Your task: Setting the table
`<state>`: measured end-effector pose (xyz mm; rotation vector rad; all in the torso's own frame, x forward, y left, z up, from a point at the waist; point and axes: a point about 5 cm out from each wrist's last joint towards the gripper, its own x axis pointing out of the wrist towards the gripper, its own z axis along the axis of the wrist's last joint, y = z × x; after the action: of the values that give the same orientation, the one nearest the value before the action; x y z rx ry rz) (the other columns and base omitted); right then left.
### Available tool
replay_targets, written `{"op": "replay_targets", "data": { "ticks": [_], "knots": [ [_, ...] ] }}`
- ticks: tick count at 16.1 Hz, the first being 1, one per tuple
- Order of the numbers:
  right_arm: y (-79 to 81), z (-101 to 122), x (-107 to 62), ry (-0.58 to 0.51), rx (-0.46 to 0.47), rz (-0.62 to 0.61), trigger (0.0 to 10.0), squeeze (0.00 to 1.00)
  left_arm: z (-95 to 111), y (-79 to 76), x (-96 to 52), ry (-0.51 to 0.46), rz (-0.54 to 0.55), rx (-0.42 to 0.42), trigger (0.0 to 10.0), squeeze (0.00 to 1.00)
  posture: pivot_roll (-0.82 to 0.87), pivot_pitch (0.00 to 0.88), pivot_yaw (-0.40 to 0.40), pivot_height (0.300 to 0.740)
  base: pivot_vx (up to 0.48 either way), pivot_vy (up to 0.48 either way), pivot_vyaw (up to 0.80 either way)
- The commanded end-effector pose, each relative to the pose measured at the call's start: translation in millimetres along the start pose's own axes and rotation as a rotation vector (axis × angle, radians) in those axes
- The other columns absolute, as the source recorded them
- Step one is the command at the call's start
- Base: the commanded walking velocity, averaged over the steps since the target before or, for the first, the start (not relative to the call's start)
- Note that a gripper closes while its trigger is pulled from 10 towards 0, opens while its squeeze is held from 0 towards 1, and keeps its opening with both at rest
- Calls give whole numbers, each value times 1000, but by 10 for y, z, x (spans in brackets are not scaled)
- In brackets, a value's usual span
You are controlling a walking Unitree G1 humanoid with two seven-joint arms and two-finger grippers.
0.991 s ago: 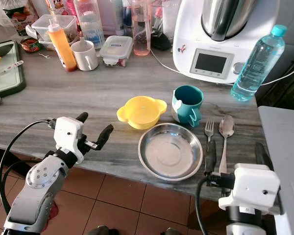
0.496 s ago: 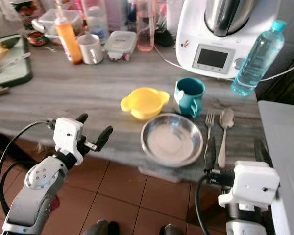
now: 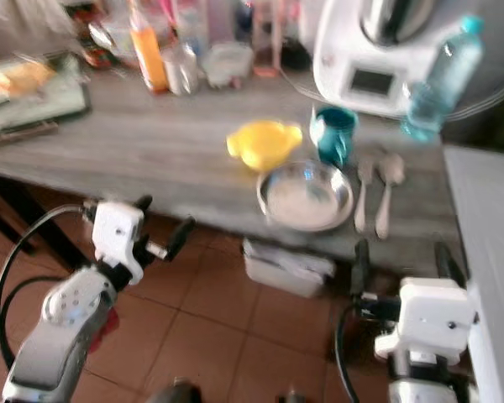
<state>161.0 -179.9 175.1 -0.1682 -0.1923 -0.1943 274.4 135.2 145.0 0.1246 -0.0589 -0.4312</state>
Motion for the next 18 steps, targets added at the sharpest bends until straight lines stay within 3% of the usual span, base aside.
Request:
{"op": "replay_targets", "data": {
  "ticks": [1, 18],
  "knots": [
    [-27, 21, 2, -10, -11, -7, 10000, 0, 13, 11, -14, 3, -2, 7, 10000, 0, 10, 149, 18, 714, -285, 0, 0],
    [-7, -17, 42, -6, 1, 5, 10000, 0, -21, -15, -9, 18, -20, 12, 10000, 0, 17, 152, 15, 714, -285, 0, 0]
  ]
}}
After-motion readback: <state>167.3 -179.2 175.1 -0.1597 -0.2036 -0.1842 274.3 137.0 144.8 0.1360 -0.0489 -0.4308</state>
